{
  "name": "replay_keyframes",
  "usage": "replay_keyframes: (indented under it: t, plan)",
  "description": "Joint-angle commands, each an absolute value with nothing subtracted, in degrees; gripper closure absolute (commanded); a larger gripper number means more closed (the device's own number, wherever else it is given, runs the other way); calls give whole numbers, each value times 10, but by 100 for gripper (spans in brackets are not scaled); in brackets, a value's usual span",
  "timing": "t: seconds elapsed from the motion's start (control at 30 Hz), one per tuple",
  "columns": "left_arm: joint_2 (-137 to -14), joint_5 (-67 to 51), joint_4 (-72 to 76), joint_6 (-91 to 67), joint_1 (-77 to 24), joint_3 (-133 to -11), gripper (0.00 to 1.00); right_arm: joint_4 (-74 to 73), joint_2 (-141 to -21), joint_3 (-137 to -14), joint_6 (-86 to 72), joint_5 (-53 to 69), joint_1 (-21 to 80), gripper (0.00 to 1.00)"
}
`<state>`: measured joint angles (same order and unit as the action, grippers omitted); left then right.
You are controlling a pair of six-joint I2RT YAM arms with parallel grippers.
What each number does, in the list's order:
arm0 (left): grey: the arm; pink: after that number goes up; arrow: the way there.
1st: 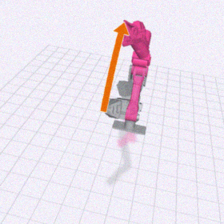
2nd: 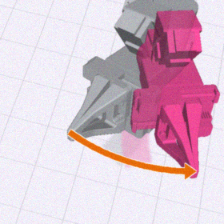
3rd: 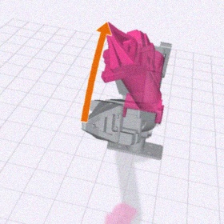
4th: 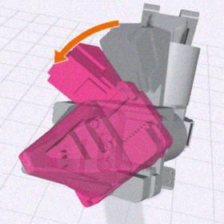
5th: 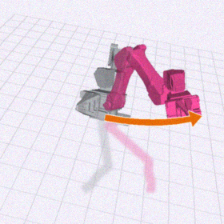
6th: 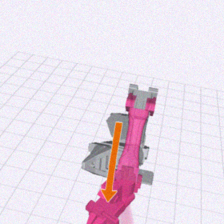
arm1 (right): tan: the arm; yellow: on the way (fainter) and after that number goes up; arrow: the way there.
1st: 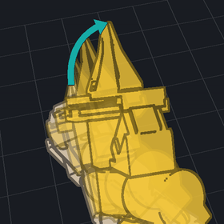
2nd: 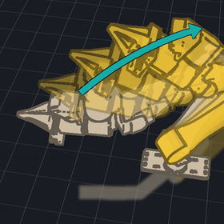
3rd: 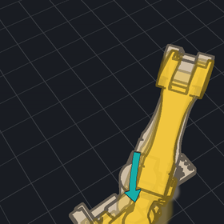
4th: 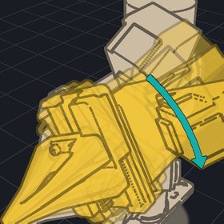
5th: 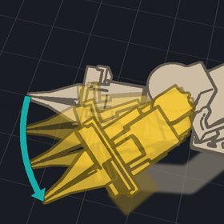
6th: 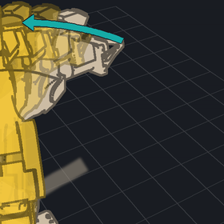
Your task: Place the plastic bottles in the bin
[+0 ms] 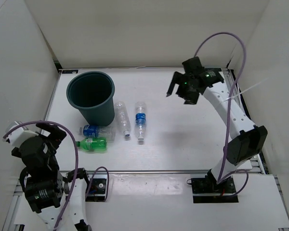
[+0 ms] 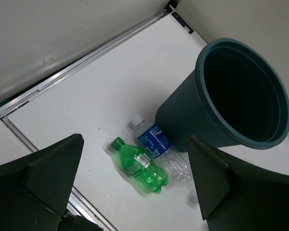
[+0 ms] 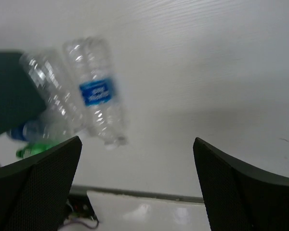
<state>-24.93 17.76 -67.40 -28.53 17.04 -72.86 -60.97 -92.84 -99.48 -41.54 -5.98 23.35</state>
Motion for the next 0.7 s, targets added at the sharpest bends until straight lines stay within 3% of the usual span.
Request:
replay_keyframes:
  t: [0.0, 0.1, 0.23, 0.67]
  plan:
    - [-262, 157, -658, -235, 156, -749, 0, -533, -948, -1002, -328, 78, 278, 0]
    - [-262, 158, -672, -240, 145, -749, 0, -594, -1031, -1072, -310, 126, 308, 0]
    - [-262, 125, -694, -253, 134, -709, 0, -554, -1072, -1109, -273, 135, 364, 0]
    - [-287, 70, -685, -250, 92, -693, 0, -531, -1295, -1197, -266, 132, 364, 0]
